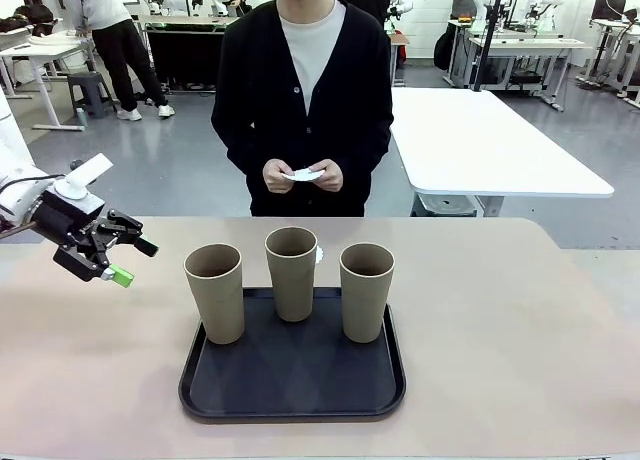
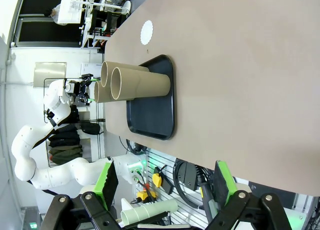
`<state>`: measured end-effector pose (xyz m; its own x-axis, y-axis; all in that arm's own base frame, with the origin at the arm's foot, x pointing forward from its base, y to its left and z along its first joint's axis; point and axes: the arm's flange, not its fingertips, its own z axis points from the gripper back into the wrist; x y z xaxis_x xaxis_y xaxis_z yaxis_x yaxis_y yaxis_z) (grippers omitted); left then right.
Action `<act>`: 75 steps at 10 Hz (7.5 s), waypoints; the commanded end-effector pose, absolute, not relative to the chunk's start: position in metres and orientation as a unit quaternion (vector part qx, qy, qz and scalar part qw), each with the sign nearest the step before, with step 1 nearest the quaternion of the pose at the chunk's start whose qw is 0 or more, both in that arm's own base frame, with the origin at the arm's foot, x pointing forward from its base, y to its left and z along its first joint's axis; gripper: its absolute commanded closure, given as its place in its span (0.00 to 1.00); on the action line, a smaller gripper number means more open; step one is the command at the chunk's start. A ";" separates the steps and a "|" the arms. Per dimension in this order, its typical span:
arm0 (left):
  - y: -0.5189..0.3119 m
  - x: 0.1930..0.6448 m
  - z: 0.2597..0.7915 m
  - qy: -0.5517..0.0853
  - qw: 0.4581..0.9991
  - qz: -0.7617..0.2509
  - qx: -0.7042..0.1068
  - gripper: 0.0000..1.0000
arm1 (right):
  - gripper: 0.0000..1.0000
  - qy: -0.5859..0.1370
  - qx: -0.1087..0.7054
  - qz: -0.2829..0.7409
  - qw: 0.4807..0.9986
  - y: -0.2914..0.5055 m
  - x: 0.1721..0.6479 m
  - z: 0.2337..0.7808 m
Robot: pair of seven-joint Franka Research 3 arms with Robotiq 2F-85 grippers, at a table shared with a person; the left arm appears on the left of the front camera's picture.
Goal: Place coasters on the table and set cups on them.
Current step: Pick up one Reusable plastic cup and place it on a coaster set by the human.
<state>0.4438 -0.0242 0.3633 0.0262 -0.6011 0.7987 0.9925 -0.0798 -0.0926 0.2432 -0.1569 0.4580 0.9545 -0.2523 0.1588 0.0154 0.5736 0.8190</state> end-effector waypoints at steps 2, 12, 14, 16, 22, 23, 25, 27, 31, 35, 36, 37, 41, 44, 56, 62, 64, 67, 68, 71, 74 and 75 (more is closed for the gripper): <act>-0.027 0.443 0.364 -0.272 0.616 -0.643 -0.364 0.00 | 0.00 -0.135 0.465 -0.069 0.872 -0.158 0.244 0.458; -0.023 0.411 0.336 -0.430 0.518 -0.627 -0.393 0.00 | 0.00 -0.135 0.465 -0.069 0.872 -0.158 0.244 0.458; -0.024 0.407 0.325 -0.431 0.527 -0.611 -0.404 0.00 | 0.00 -0.135 0.465 -0.069 0.872 -0.158 0.244 0.458; -0.022 0.412 0.312 -0.437 0.544 -0.597 -0.395 0.00 | 0.00 -0.135 0.465 -0.069 0.872 -0.158 0.244 0.458; -0.059 0.421 0.267 -0.438 0.538 -0.592 -0.410 0.00 | 0.00 -0.135 0.465 -0.069 0.872 -0.158 0.244 0.458; -0.062 0.422 0.263 -0.439 0.535 -0.594 -0.409 0.00 | 0.00 -0.135 0.465 -0.069 0.872 -0.158 0.244 0.458; -0.069 0.425 0.257 -0.442 0.532 -0.592 -0.413 0.00 | 0.00 -0.135 0.465 -0.069 0.872 -0.158 0.244 0.458; -0.078 0.426 0.252 -0.437 0.530 -0.594 -0.419 0.00 | 0.00 -0.135 0.465 -0.069 0.872 -0.158 0.244 0.458; -0.088 0.432 0.245 -0.442 0.522 -0.590 -0.429 0.00 | 0.00 -0.135 0.465 -0.069 0.872 -0.158 0.244 0.458; -0.101 0.432 0.245 -0.447 0.496 -0.599 -0.442 0.00 | 0.00 -0.135 0.465 -0.069 0.872 -0.158 0.244 0.458; -0.104 0.432 0.244 -0.447 0.489 -0.601 -0.447 0.00 | 0.00 -0.135 0.465 -0.069 0.872 -0.158 0.244 0.458; -0.107 0.430 0.244 -0.448 0.480 -0.603 -0.453 0.00 | 0.00 -0.135 0.465 -0.069 0.872 -0.158 0.244 0.458; -0.123 0.425 0.241 -0.440 0.455 -0.618 -0.467 0.00 | 0.00 -0.135 0.465 -0.069 0.872 -0.158 0.244 0.458; -0.125 0.426 0.235 -0.411 0.476 -0.621 -0.467 0.00 | 0.00 -0.135 0.465 -0.069 0.872 -0.158 0.244 0.458; -0.148 0.425 0.219 -0.424 0.445 -0.617 -0.491 0.00 | 0.00 -0.135 0.465 -0.069 0.872 -0.158 0.244 0.458; -0.143 0.423 0.254 -0.431 0.451 -0.611 -0.487 1.00 | 0.00 -0.135 0.465 -0.069 0.872 -0.158 0.244 0.458; -0.142 0.432 0.299 -0.432 0.484 -0.600 -0.468 1.00 | 0.00 -0.135 0.465 -0.069 0.872 -0.158 0.244 0.458; -0.150 0.456 0.381 -0.443 0.539 -0.572 -0.431 1.00 | 0.00 -0.135 0.465 -0.069 0.872 -0.158 0.244 0.458; -0.155 0.466 0.400 -0.446 0.550 -0.564 -0.425 1.00 | 0.00 -0.135 0.465 -0.069 0.872 -0.158 0.244 0.458; -0.158 0.469 0.422 -0.430 0.576 -0.549 -0.427 1.00 | 0.00 -0.135 0.465 -0.069 0.872 -0.158 0.244 0.458; -0.150 0.471 0.426 -0.445 0.549 -0.566 -0.425 1.00 | 0.00 -0.135 0.465 -0.069 0.872 -0.158 0.244 0.458; -0.150 0.471 0.426 -0.445 0.549 -0.566 -0.425 1.00 | 0.00 -0.135 0.465 -0.069 0.872 -0.158 0.244 0.458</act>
<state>0.4722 -0.1522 0.4256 -0.0161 -0.2527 0.9674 0.9998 0.0105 0.0194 0.2431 -0.1570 0.4579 0.9545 -0.2523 0.1587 0.0154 0.5735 0.8191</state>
